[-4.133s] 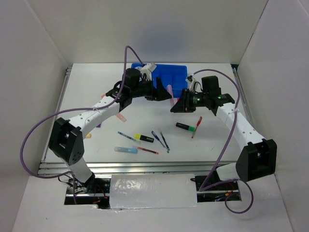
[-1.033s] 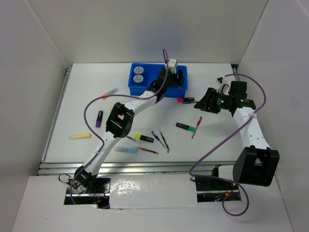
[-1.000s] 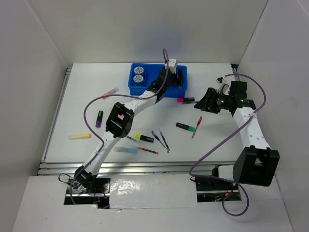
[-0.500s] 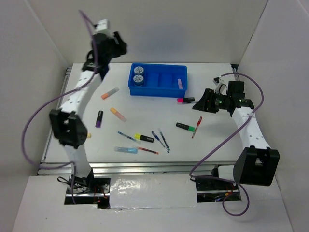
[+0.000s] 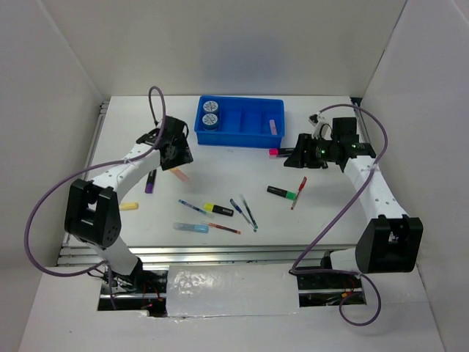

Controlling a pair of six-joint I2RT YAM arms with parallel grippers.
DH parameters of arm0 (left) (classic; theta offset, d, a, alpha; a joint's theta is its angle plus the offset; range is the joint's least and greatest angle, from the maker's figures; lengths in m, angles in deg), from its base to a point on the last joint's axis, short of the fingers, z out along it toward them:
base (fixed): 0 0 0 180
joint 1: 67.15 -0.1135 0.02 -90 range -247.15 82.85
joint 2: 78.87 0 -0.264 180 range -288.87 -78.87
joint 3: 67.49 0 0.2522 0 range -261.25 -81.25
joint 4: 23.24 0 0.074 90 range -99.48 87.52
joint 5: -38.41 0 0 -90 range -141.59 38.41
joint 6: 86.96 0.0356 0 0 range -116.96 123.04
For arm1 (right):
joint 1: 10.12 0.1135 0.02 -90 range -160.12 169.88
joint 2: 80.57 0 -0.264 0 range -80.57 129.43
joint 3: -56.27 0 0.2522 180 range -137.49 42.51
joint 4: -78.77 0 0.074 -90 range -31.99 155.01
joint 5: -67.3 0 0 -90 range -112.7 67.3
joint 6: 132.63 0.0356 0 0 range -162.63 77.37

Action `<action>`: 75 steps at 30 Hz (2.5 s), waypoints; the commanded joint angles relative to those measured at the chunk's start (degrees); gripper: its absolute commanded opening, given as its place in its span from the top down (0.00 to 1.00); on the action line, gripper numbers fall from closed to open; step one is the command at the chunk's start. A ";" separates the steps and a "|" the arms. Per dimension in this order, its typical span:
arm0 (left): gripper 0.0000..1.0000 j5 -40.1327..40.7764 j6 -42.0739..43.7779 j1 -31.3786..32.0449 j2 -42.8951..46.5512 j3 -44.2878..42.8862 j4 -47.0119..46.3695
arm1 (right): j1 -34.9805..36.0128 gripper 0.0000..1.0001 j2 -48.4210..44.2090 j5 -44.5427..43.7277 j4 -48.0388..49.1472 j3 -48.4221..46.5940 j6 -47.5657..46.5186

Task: Sort the stationery into containers
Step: Pick up the pen from the center of the board, then place the pen in the storage box.

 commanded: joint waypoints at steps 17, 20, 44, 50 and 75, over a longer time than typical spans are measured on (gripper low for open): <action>0.26 -2.13 -9.09 -4.85 -17.35 -6.05 3.86 | 1.97 0.42 -0.06 -1.71 -3.39 -1.91 -2.46; 0.29 -2.22 -9.53 -4.85 -19.20 -6.14 4.04 | 1.96 0.42 -0.06 -1.89 -3.30 -1.47 -2.46; 1.00 -16.02 2.67 2.87 -2.86 -6.74 -5.62 | 1.26 0.43 -1.73 -1.63 -2.95 0.37 -4.48; 1.00 -16.89 10.93 10.08 -8.56 -18.52 -18.42 | -1.90 0.43 -2.35 -0.84 -1.98 1.87 -4.39; 1.00 -11.10 19.03 16.59 -50.49 -54.74 -50.62 | -9.02 0.44 -2.70 2.24 -1.10 6.08 -4.39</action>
